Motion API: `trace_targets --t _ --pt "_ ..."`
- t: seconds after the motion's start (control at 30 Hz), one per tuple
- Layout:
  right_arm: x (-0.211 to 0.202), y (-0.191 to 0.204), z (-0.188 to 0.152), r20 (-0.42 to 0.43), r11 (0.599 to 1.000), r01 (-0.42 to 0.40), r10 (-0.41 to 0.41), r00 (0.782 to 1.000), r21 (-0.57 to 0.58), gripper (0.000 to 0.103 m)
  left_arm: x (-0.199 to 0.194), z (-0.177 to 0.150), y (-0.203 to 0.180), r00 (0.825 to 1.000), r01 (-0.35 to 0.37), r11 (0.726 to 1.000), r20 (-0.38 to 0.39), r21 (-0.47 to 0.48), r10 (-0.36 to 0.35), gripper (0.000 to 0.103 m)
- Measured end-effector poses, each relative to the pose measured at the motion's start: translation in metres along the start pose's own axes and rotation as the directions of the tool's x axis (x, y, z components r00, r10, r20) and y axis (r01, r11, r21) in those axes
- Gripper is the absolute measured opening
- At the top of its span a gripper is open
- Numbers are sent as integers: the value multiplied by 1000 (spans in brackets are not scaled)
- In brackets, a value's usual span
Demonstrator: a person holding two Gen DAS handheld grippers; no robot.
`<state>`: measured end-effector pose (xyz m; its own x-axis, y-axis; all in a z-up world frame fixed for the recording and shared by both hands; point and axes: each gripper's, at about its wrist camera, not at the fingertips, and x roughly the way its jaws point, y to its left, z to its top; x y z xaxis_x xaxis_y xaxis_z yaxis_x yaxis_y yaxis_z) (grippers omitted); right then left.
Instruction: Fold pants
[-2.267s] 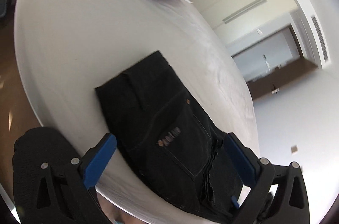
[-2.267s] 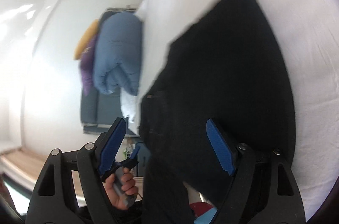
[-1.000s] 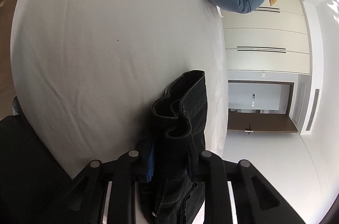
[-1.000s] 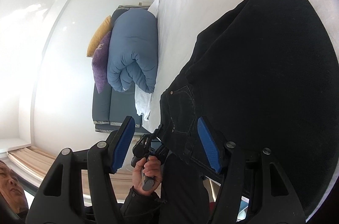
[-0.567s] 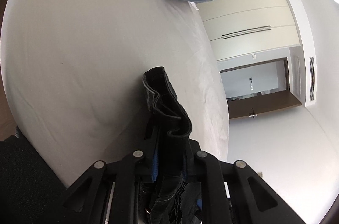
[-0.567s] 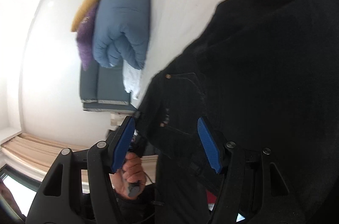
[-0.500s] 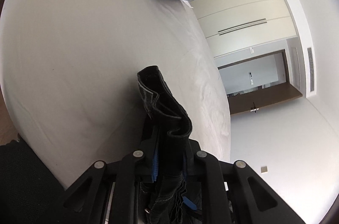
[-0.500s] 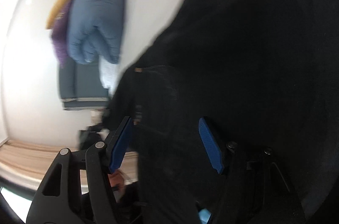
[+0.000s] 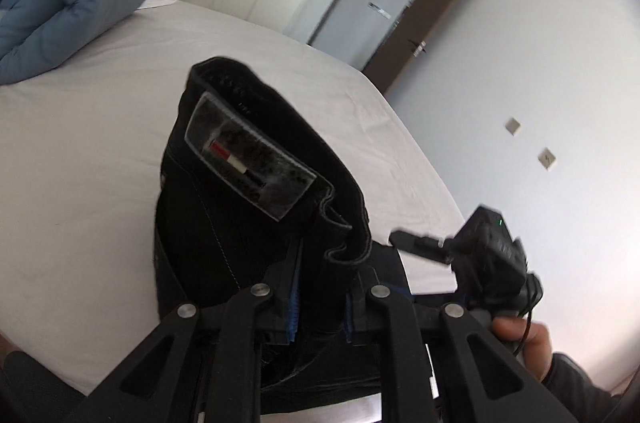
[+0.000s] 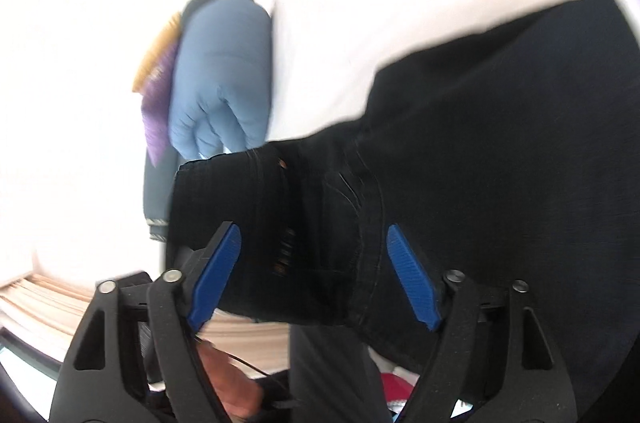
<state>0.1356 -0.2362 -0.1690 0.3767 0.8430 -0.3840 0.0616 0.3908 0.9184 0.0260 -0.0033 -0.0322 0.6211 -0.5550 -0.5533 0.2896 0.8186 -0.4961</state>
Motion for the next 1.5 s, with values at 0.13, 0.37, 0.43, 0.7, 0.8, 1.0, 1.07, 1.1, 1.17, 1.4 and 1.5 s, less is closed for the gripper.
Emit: trace_targets --t 0.13,0.37,0.43,0.7,0.8,1.0,1.07,1.1,1.17,1.4,1.5 --pt "-37 7 4 38 999 -20 22 999 -34 89 37 -31 -45 995 24 991 -101 128 -11 16" --pt "-41 -8 -5 -42 995 88 -90 995 -46 91 62 -67 -97 982 46 947 -189 317 15 16" --pt "-37 -14 -5 -60 988 146 -149 987 -46 91 61 -70 -101 982 43 940 -190 338 24 16" --pt "-28 -21 -2 -30 973 208 -212 977 -101 26 66 -80 -115 980 23 912 -190 410 61 16" --pt "-32 -16 1 -6 964 228 -231 973 -138 19 67 -82 -125 980 29 902 -189 430 58 16" --pt "-64 -26 12 36 967 217 -214 976 -131 19 85 -83 -152 978 57 874 -202 483 48 16" --pt "-74 -34 15 45 968 221 -217 975 -122 19 94 -90 -161 975 66 860 -215 506 52 16" --pt "-79 -40 18 47 968 223 -219 975 -115 19 98 -94 -163 973 70 854 -223 516 55 16" --pt "-84 -54 23 46 972 218 -215 976 -91 19 108 -103 -168 968 75 844 -241 532 66 16" --pt "-69 -98 24 28 985 168 -168 985 -29 19 132 -131 -157 944 92 840 -316 534 98 32" --pt "-69 -104 23 32 988 151 -150 988 -19 19 122 -132 -156 940 141 860 -339 490 39 60"
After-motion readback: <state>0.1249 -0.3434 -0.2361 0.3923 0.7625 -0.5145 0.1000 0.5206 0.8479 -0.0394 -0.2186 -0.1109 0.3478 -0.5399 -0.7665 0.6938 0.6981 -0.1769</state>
